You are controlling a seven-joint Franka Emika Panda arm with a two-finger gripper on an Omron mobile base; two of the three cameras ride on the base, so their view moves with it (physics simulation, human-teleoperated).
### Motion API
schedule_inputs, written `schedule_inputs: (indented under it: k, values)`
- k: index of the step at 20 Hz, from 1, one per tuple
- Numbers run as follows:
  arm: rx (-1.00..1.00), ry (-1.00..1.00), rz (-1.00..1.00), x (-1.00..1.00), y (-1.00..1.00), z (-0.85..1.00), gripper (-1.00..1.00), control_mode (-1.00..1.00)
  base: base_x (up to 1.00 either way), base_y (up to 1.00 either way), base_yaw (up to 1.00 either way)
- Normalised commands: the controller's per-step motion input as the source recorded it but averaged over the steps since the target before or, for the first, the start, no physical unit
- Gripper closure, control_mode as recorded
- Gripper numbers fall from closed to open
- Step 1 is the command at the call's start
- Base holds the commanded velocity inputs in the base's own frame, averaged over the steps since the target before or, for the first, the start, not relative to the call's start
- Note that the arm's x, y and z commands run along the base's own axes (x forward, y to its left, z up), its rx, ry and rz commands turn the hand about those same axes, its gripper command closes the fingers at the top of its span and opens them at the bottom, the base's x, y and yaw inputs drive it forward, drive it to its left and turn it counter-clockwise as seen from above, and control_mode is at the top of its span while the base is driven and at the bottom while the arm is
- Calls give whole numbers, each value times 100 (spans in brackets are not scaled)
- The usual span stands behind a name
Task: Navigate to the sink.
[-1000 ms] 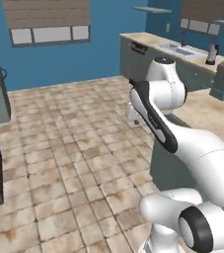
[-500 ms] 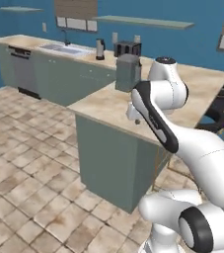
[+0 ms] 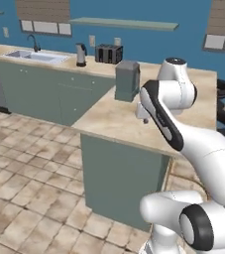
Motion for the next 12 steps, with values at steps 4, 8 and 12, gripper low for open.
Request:
schedule_inputs:
  k: [4,8,12]
  values:
    - [0,0,0,0,0,0,-100,100,52,100,-1]
    - [0,0,0,0,0,0,-100,100,51,100,-1]
    - [0,0,0,0,0,0,-100,100,56,100,-5]
